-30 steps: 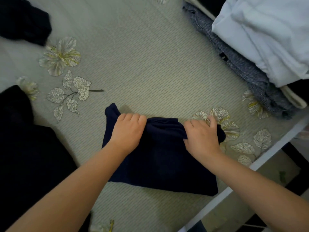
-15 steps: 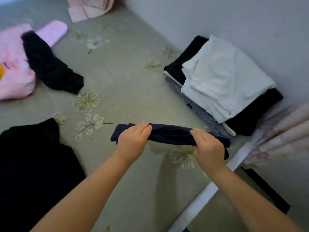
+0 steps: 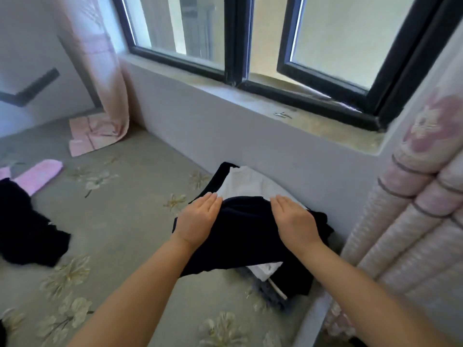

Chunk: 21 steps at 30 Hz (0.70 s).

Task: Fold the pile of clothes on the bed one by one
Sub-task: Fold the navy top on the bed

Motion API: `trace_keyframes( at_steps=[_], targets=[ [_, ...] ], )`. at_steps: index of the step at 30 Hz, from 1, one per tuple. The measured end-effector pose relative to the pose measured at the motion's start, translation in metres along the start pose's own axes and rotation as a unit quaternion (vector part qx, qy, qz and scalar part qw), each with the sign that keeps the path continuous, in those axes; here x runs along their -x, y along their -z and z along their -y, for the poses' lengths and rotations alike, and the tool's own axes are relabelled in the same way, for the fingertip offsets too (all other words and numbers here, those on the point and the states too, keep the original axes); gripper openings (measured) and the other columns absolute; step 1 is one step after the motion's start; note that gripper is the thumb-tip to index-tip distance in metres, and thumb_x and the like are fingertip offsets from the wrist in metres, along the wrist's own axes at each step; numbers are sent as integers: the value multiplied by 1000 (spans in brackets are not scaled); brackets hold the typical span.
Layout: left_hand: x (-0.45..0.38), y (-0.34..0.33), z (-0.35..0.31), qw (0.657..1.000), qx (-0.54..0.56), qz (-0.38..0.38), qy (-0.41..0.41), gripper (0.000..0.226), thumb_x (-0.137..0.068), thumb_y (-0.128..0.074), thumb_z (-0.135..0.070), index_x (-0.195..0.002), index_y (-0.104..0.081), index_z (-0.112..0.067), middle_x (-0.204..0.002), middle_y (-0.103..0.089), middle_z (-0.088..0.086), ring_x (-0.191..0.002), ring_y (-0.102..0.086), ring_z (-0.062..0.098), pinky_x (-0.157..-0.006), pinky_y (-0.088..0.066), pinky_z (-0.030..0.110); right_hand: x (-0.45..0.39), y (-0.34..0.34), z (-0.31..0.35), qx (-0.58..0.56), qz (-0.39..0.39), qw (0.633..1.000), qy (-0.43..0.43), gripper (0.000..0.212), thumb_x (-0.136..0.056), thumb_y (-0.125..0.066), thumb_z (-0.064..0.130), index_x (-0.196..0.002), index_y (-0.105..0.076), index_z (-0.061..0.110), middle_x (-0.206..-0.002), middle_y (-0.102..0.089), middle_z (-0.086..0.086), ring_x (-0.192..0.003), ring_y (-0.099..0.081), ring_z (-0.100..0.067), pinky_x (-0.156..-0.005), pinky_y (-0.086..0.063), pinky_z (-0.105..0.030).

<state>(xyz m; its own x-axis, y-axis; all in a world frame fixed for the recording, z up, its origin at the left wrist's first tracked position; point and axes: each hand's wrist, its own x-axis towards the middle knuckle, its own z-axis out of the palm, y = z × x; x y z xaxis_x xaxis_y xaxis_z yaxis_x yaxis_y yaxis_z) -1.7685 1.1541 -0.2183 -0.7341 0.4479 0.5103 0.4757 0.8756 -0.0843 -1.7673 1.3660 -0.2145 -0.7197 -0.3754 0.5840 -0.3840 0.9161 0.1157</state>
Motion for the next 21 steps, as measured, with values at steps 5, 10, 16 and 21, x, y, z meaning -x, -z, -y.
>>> trace_keyframes(
  at_steps=[5,10,16,21],
  targets=[
    [-102,-32,9,999,-36,-26,-16,33,-48,-65,6,-80,-73,3,-79,-72,17,-67,-70,29,-46,-54,33,-48,-23,-70,11,-23,999,-25,40,-42,-84,-8,-80,-71,-7,-77,-70,-20,-67,-70,-29,-56,-57,-32],
    [-153,-77,22,997,-65,-46,6,40,-41,-74,19,-78,-72,4,-80,-72,18,-69,-70,32,-50,-54,37,-68,-67,-99,20,-87,996,-19,30,-56,-65,-11,-84,-72,-5,-84,-71,-22,-72,-70,-32,-60,-58,-37],
    [-74,-180,16,911,-89,391,99,62,-89,-48,-5,-144,-18,-10,-150,-23,9,-140,-15,27,-113,-14,37,14,-151,-37,28,232,972,-18,32,-33,-83,18,-63,-72,11,-59,-66,-2,-43,-57,-8,-35,-39,-14],
    [-17,-226,-14,868,10,474,148,75,-92,-48,-15,-146,4,-19,-155,-3,6,-142,-5,23,-113,-14,35,55,-184,-10,12,347,937,-44,57,-57,-81,31,-105,-68,4,-105,-68,-14,-90,-66,-20,-62,-52,-24]
  ],
)
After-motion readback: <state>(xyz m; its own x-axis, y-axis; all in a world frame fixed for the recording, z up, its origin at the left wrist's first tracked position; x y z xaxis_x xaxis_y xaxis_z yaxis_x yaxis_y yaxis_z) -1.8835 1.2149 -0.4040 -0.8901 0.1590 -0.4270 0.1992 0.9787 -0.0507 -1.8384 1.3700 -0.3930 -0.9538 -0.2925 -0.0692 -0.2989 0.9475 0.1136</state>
